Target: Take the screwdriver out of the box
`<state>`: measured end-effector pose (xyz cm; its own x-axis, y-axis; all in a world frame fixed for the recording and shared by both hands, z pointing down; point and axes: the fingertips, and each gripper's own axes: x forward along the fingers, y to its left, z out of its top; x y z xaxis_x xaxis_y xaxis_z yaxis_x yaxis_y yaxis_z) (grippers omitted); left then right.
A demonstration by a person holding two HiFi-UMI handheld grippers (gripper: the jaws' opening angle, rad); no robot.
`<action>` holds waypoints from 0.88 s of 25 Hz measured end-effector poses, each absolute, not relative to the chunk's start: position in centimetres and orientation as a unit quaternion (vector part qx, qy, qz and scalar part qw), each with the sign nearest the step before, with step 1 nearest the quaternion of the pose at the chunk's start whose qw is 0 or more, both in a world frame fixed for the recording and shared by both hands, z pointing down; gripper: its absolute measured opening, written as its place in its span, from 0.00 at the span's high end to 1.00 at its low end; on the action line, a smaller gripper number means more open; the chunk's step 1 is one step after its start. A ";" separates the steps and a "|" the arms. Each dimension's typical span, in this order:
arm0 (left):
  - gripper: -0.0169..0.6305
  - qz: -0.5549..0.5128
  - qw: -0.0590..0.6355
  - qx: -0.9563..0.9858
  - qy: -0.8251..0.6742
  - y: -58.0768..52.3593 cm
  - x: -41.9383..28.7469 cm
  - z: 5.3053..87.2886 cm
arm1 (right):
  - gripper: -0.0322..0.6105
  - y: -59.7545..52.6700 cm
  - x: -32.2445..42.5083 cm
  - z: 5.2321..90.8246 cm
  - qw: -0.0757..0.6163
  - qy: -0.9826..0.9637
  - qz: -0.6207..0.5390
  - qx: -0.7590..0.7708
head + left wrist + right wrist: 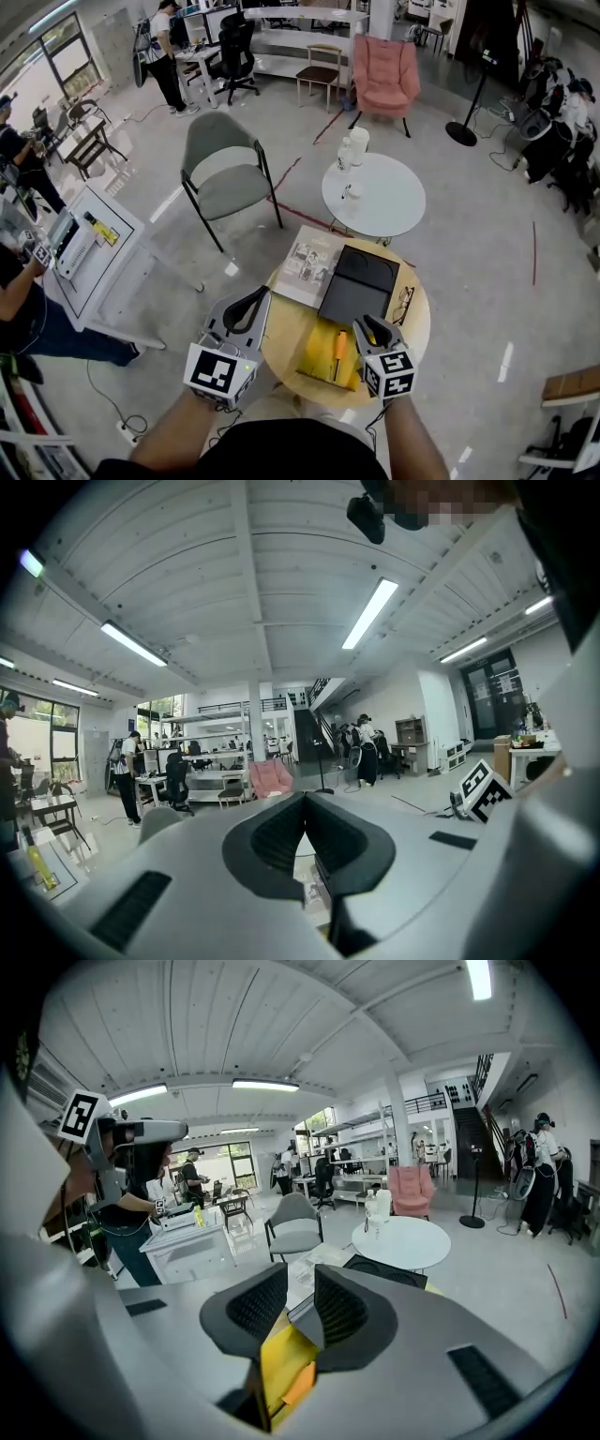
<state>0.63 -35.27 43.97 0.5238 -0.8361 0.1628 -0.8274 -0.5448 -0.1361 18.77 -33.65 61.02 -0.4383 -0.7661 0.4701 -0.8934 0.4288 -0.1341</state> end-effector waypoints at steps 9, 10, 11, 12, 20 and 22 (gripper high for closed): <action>0.95 -0.108 0.018 -0.868 0.485 -34.9 -0.3 44.2 | 0.78 -33.6 18.9 65.7 0.202 -0.816 0.219 0.495; 0.95 -0.108 0.018 -0.867 0.486 -34.9 -0.5 44.2 | 0.78 -33.5 18.8 66.3 0.206 -0.815 0.224 0.494; 0.95 -0.108 0.019 -0.867 0.487 -34.8 -0.6 44.1 | 0.78 -33.5 18.8 66.9 0.210 -0.813 0.228 0.493; 0.95 -0.108 0.020 -0.866 0.488 -34.8 -0.7 44.0 | 0.78 -33.5 18.8 67.5 0.215 -0.811 0.232 0.491; 0.95 -0.110 0.022 -0.863 0.493 -34.5 -1.1 43.9 | 0.77 -32.9 18.4 72.3 0.249 -0.799 0.274 0.474; 0.95 -0.111 0.025 -0.862 0.494 -34.6 -1.3 43.9 | 0.77 -32.8 18.3 73.8 0.260 -0.794 0.285 0.469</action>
<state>-1.27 -34.58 43.88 0.4869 -0.8575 0.1663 -0.8465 -0.5102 -0.1522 18.31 -32.78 73.79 -0.4244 -0.5978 0.6801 -0.8937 0.3972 -0.2086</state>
